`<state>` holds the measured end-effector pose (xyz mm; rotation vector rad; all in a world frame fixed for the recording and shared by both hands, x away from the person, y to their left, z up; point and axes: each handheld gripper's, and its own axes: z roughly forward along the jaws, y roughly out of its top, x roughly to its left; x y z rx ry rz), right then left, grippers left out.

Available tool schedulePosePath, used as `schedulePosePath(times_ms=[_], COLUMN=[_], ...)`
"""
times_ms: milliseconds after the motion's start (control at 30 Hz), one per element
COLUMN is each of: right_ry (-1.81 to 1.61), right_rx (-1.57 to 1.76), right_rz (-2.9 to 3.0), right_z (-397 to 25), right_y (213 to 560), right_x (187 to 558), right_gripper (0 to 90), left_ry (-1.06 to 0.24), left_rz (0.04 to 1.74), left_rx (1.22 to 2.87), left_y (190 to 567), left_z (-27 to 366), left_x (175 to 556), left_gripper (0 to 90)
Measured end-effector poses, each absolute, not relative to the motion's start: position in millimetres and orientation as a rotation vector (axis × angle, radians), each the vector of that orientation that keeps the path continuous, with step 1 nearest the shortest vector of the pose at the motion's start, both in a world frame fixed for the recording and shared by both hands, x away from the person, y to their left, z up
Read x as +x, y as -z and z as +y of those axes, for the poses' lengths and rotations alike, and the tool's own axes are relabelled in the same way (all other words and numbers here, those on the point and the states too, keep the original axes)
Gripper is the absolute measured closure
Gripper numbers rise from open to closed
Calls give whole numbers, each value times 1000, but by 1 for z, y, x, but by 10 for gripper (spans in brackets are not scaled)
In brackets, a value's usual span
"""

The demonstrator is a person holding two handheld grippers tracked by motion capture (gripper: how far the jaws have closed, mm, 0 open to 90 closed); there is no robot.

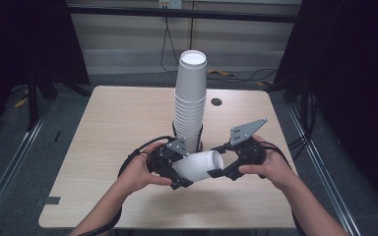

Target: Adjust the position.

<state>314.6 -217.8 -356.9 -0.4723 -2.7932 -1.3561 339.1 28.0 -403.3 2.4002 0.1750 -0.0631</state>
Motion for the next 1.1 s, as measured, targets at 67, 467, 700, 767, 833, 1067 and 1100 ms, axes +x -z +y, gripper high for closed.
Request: schedulePosePath(times_ms=[67,467,700,767,833,1067,1100], right_ry=[1357,1331,1194,1149,1032,756,756], right_rx=[-470,-479,-433,-416,-396,-359,-359], right_rz=[-2792,-2806,-2921,-2970,-3016,-3114,-3114], right_z=[-218,-213,-204,-202,-198,-182,-182], right_y=[357,363,361,361,359,359,359], right_x=[314,313,309,308,307,305,305], right_gripper=[273,263,169,177,168,141,141], left_ry=[54,28,-24,-30,-25,-15,-15], left_rz=[174,197,180,174,173,142,142], left_rx=[2408,2530,2692,2709,2728,2780,2780], left_y=[402,392,392,392,391,387,387], left_z=[28,27,19,18,16,8,8], left_x=[338,336,331,330,330,326,326], left_gripper=[110,155,154,153,152,145,144])
